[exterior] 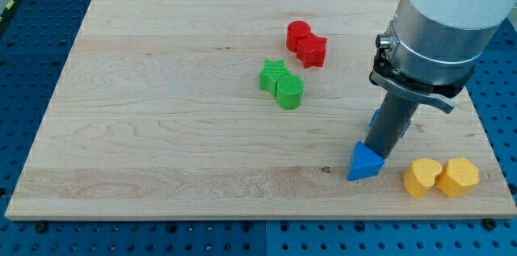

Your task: Push the blue triangle below the green blocks

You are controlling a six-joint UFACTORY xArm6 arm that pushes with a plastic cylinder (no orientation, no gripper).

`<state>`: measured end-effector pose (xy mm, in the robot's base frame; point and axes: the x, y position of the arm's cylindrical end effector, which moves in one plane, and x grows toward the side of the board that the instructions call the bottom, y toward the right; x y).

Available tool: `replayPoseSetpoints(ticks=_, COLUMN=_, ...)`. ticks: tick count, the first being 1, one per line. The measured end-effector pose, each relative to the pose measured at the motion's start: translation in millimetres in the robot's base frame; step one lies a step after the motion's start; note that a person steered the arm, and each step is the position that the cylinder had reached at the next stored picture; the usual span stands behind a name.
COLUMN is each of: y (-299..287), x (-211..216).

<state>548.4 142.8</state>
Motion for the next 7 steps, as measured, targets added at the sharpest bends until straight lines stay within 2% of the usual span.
replayPoseSetpoints(ticks=2, y=-20, x=-11)
replayPoseSetpoints(ticks=3, y=6, x=3)
replayPoseSetpoints(ticks=5, y=7, x=36)
replayPoseSetpoints(ticks=6, y=7, x=37)
replayPoseSetpoints(ticks=7, y=-25, x=37)
